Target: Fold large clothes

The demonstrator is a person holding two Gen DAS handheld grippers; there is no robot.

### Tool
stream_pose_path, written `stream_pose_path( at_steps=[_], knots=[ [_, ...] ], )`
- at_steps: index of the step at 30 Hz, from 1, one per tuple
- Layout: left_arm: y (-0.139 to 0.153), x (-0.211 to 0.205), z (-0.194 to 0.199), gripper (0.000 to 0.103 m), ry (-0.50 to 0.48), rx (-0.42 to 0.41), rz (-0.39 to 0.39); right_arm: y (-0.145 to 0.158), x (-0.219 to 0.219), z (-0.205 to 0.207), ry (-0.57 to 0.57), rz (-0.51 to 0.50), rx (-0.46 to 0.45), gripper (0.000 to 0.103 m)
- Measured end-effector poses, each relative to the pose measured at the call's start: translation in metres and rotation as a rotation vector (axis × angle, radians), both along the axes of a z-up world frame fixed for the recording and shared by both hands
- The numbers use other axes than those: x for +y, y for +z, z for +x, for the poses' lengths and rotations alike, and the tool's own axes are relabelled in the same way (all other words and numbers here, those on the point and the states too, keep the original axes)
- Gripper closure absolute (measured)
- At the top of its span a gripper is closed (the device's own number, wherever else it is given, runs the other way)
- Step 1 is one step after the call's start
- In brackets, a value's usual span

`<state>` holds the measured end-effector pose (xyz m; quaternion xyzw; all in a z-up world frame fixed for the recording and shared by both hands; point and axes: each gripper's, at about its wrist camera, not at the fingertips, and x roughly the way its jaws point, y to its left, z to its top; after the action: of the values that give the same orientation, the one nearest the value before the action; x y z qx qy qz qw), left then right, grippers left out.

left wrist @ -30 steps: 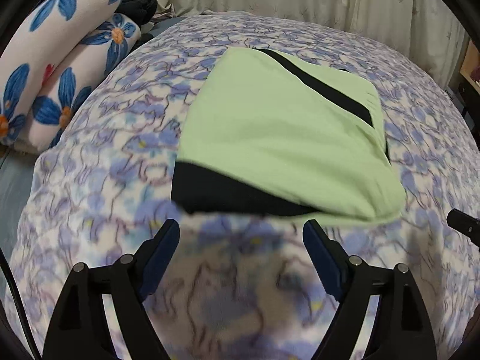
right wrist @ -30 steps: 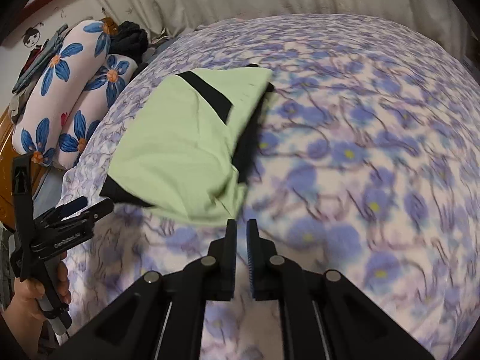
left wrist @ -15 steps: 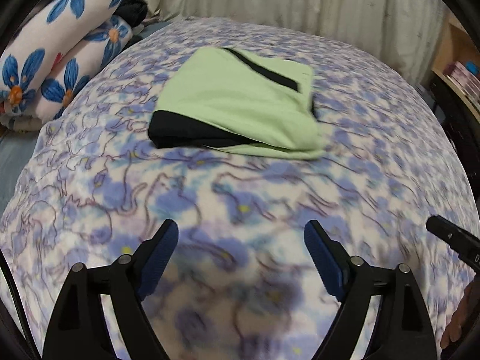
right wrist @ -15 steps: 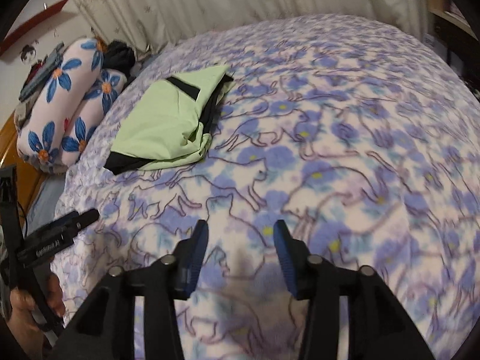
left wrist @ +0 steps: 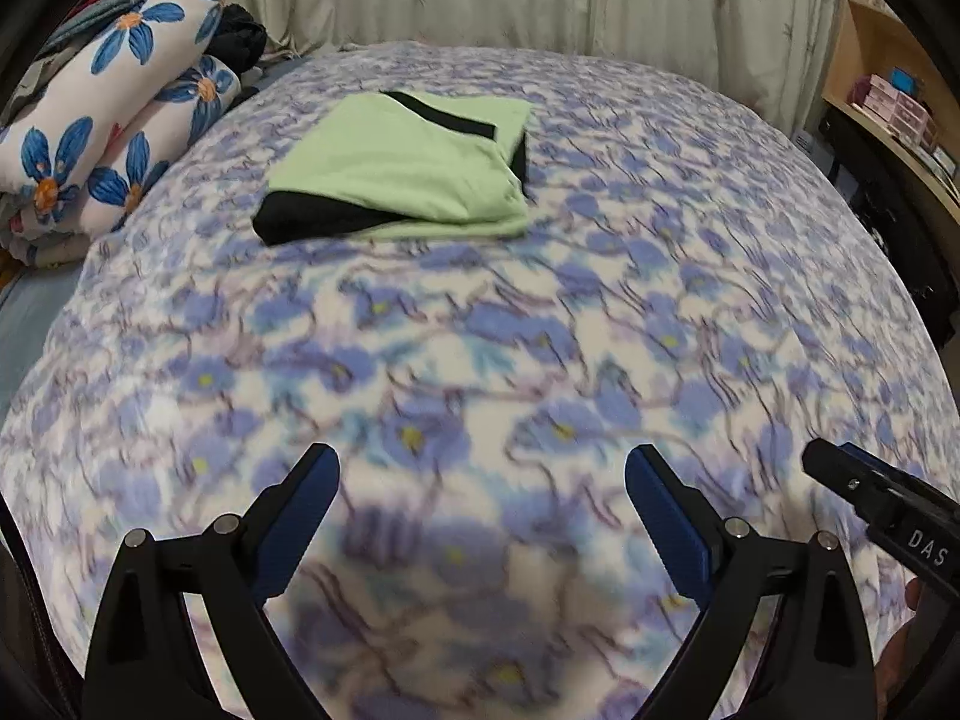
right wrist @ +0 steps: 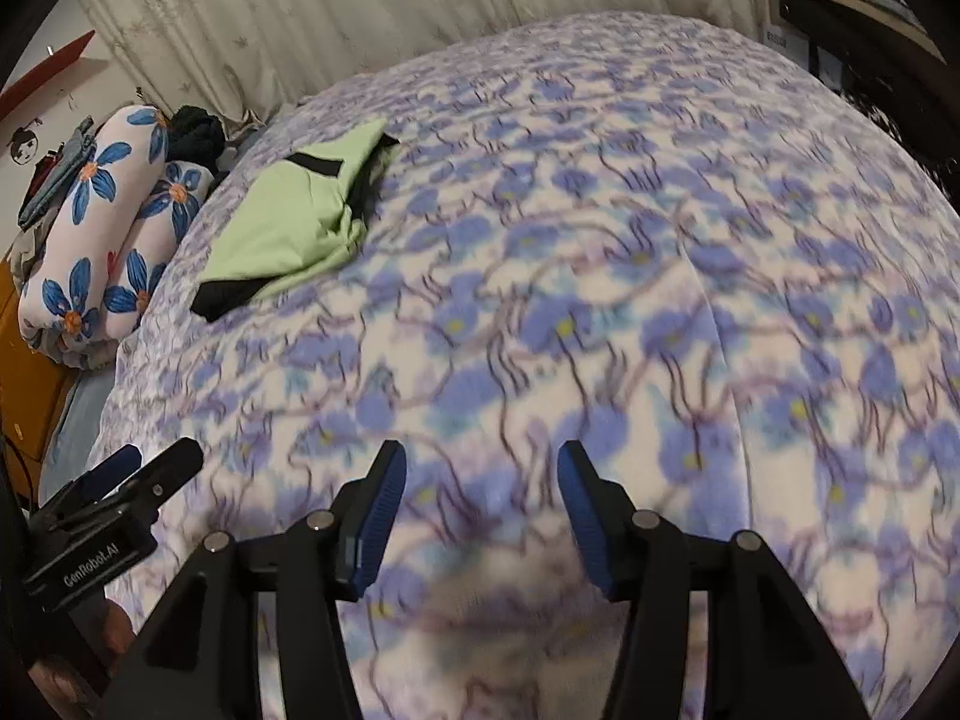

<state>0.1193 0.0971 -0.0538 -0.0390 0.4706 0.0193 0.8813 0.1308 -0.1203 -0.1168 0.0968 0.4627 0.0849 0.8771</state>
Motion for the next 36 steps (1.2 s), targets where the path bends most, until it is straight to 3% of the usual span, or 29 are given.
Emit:
stream_pose_path(
  at_steps=[6,21,36],
  knots=[
    [0.003,-0.016,-0.028,0.008,-0.002,0.013,0.039,0.01,-0.002,-0.029,0.014,-0.036,-0.029,0.046],
    [0.045,-0.049,-0.078,0.008,-0.018,-0.072,0.064,0.038,-0.001,-0.077,0.039,-0.047,-0.091,0.044],
    [0.058,-0.062,-0.098,0.008,-0.029,-0.086,0.024,0.051,-0.016,-0.1,0.004,-0.037,-0.119,0.044]
  ],
)
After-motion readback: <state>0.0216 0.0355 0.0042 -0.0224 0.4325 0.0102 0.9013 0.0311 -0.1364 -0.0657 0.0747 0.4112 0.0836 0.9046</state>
